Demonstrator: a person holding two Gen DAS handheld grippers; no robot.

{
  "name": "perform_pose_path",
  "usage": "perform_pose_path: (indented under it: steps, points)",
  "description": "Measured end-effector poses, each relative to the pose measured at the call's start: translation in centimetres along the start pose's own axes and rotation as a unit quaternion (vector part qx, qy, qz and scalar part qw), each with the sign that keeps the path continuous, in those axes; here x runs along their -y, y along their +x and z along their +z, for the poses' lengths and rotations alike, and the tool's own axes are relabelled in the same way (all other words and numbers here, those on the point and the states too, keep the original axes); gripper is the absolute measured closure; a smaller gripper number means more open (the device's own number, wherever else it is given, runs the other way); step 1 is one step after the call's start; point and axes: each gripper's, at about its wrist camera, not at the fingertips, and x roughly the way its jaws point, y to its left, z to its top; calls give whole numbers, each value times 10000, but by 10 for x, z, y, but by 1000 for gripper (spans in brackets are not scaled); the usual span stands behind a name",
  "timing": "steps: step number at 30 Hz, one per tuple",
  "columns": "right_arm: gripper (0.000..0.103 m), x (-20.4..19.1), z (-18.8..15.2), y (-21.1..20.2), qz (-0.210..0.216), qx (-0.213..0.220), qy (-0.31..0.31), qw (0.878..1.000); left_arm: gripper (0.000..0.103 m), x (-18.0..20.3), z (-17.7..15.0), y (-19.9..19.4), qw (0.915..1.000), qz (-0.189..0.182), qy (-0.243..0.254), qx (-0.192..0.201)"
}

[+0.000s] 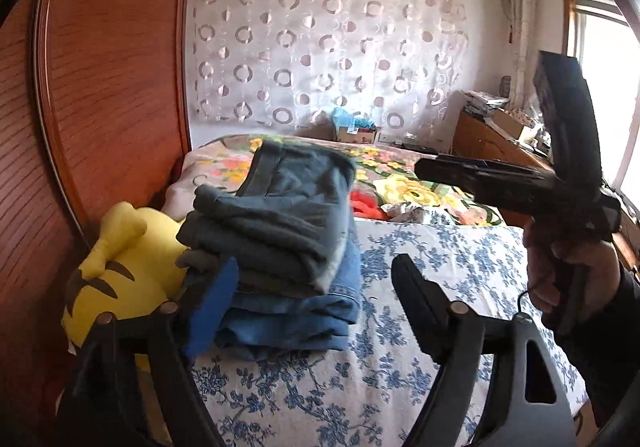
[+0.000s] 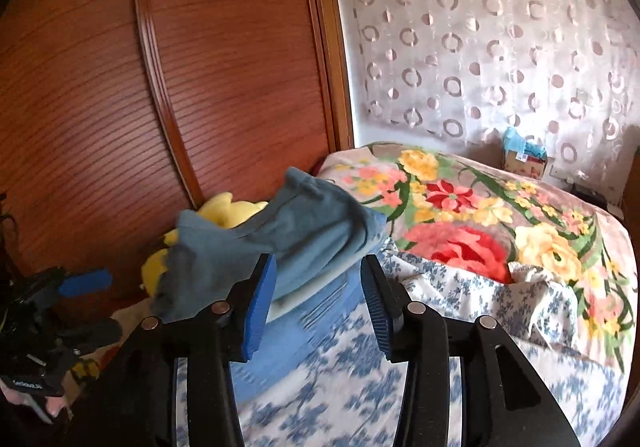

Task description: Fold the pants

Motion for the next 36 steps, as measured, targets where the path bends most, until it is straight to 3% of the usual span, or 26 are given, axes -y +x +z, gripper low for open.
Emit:
perform_pose_path:
  steps: [5,19,26,36]
  points:
    - [55,-10,-26,-45,-133,157,76,9998,18,23,-2,-21,9996,7,278,96]
    - [43,-43,-100,-167,-972,532,465,9927,18,80,-17,-70,9969,-378,603,337]
    - [39,-72,-126,-218,-1462,768,633,9842,18,101,-30,-89,9966,-360,611,421]
    - [37,-121,-156,-258,-2126,1033,907,9674,18,121,-47,-119,9948,-450,706,580]
